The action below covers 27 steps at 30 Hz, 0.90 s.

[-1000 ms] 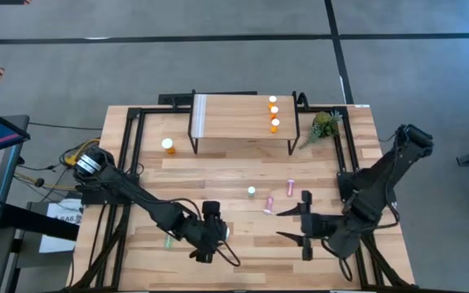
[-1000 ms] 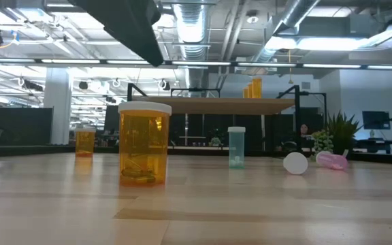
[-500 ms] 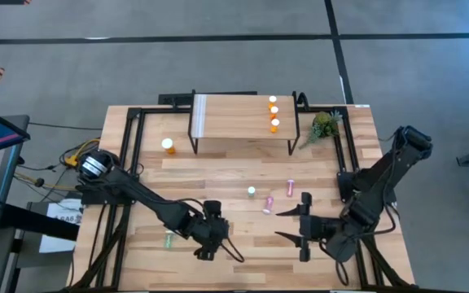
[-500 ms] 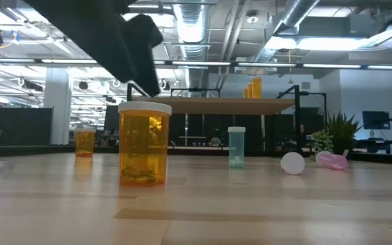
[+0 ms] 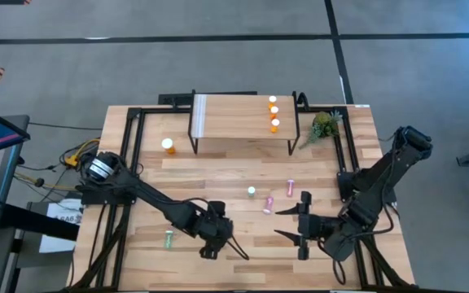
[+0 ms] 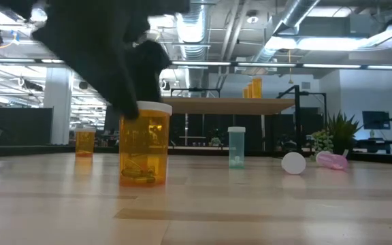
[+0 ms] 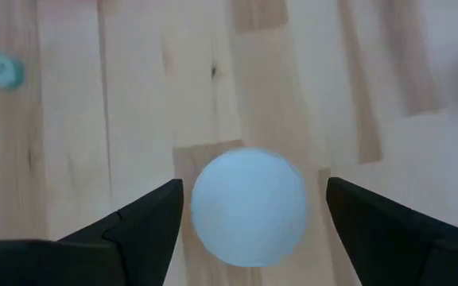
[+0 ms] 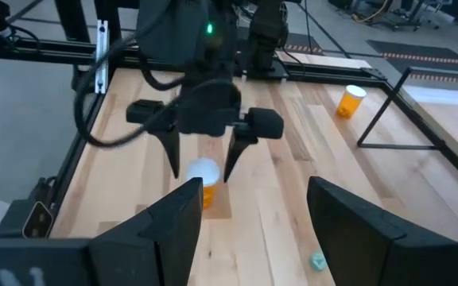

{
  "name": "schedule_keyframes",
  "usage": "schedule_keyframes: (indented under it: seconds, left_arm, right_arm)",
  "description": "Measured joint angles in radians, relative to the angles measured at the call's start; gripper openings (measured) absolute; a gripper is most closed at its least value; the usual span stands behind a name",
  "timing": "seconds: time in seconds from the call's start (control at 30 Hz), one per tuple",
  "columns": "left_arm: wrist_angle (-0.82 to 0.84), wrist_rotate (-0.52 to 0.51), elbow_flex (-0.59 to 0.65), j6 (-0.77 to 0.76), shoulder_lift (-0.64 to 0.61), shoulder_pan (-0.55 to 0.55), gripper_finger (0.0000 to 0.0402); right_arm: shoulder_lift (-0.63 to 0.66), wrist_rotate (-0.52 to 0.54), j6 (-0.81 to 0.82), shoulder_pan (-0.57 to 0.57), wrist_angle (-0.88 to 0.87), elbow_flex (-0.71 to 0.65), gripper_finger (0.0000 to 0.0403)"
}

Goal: Pick and place medicine bottles onto shelf by color
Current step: Put the bottom big orange pill bottle on the shelf

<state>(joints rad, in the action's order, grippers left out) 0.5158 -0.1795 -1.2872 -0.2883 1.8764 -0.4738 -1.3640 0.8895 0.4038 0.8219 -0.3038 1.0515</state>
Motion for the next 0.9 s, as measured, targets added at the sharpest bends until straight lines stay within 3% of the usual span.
schedule_keyframes:
  seconds: [0.6,0.9]
  left_arm:
    - [0.013,-0.011,0.0,0.023,0.016,-0.001,0.0296]
    - [0.016,-0.01,0.0,0.035,0.016,0.0,0.0242]
  right_arm:
    - [0.0,0.001,0.001,0.0,-0.002,0.0,0.0249]
    - [0.0,0.002,0.001,0.0,-0.002,0.0,0.0249]
